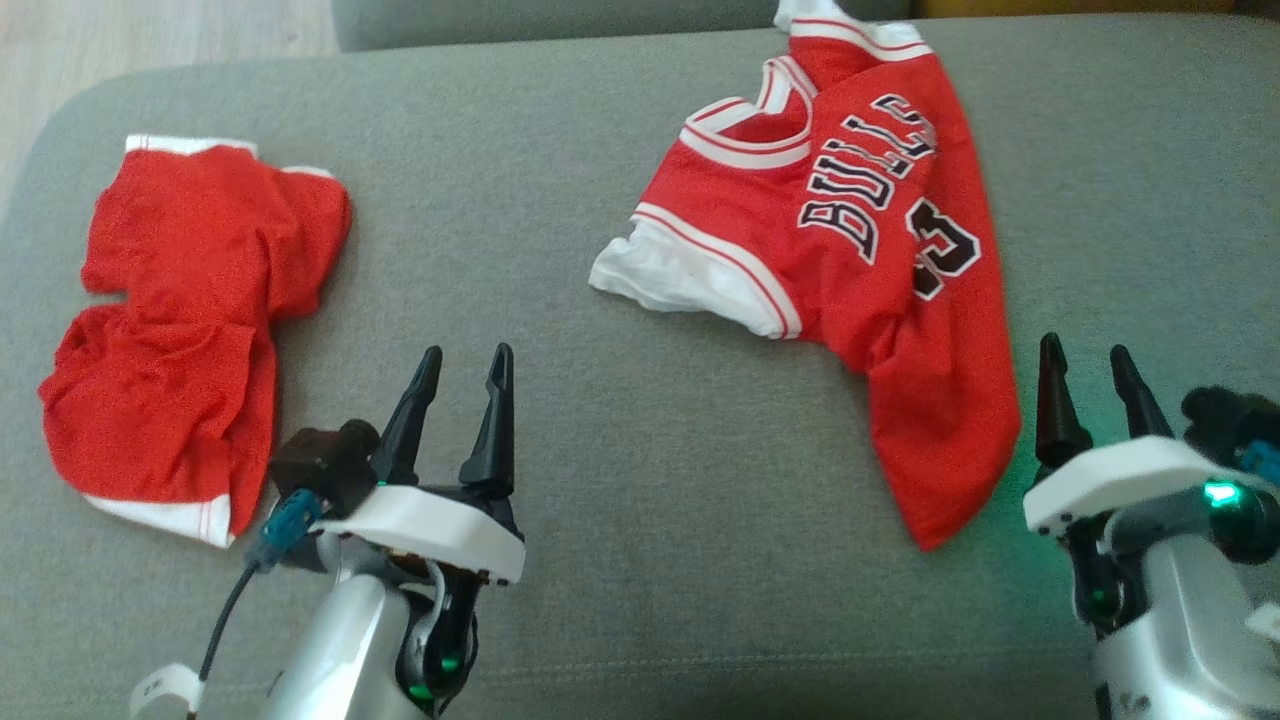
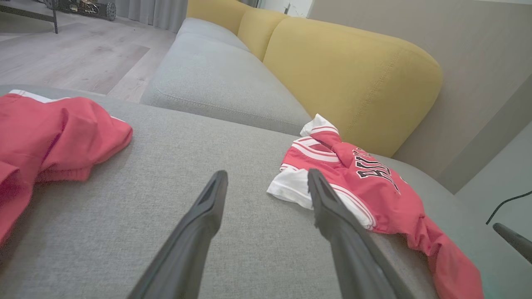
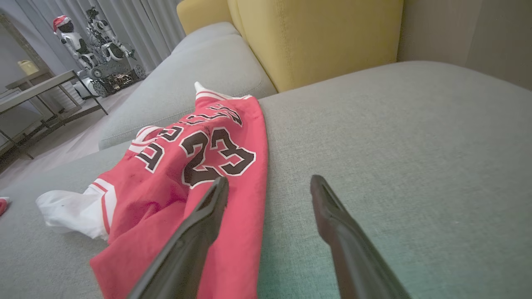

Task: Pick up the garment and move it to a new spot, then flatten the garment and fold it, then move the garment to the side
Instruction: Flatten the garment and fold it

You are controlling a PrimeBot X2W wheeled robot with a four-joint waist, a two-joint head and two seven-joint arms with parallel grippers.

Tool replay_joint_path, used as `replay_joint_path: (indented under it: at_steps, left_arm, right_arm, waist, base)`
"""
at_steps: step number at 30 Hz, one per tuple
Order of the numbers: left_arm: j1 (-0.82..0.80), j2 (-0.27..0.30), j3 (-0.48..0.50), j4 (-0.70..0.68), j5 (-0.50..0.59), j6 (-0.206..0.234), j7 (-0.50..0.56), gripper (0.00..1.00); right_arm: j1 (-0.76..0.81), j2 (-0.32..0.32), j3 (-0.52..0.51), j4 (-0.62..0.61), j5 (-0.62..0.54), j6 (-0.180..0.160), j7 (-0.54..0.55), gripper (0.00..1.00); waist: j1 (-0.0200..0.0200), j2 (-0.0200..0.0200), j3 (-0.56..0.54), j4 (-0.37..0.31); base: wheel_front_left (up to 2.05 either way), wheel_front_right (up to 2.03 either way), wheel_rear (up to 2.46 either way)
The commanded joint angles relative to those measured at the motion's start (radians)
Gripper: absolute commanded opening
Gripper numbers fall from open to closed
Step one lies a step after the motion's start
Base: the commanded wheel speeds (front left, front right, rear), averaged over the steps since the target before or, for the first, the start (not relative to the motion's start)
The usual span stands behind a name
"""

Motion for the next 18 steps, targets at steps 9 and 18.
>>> replay_joint_path:
  at_steps: [9,18]
  left_arm:
    - [-0.074,0.008,0.039,-0.018,0.02,-0.015,-0.005,1.0]
    - [-0.078,0.008,0.042,-0.017,0.019,-0.012,-0.005,1.0]
  right_arm:
    - [-0.154,0.006,-0.006,0.162,0.023,0.008,0.077,1.0]
    - [-0.224,-0.027,-0.008,0.25,-0.035,0.008,0.043,0.0]
  waist:
    - [0.0,0.0,0.047,0.055]
    - [0.0,0.0,0.049,0.067]
  base:
    - [0.0,0.0,0.0]
    - [0.0,0.0,0.0]
